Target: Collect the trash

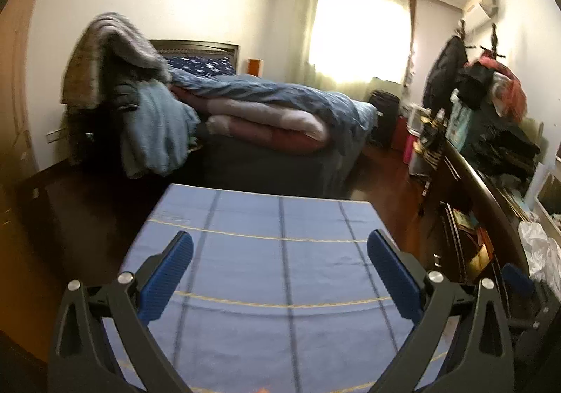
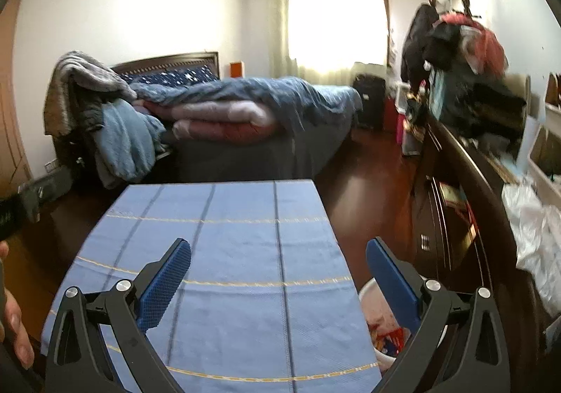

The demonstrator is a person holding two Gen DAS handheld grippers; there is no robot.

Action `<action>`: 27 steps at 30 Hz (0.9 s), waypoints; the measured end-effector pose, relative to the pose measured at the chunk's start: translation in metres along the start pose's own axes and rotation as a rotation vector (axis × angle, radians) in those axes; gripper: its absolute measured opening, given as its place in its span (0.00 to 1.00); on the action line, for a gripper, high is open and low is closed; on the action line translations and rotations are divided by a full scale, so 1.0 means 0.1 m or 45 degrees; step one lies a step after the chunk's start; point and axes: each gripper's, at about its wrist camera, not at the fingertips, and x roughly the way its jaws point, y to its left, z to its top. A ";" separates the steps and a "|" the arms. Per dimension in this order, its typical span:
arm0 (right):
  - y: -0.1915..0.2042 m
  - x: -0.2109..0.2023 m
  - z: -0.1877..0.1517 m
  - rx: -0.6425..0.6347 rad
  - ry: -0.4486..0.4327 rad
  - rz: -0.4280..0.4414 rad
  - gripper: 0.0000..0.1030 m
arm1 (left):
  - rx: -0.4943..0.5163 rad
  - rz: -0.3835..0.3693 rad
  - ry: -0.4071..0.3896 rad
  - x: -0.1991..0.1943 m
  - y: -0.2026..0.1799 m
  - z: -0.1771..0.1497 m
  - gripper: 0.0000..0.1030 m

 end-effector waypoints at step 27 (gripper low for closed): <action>0.60 -0.93 0.20 -0.125 -0.209 0.123 0.97 | -0.087 0.118 -0.215 -1.44 0.60 0.18 0.97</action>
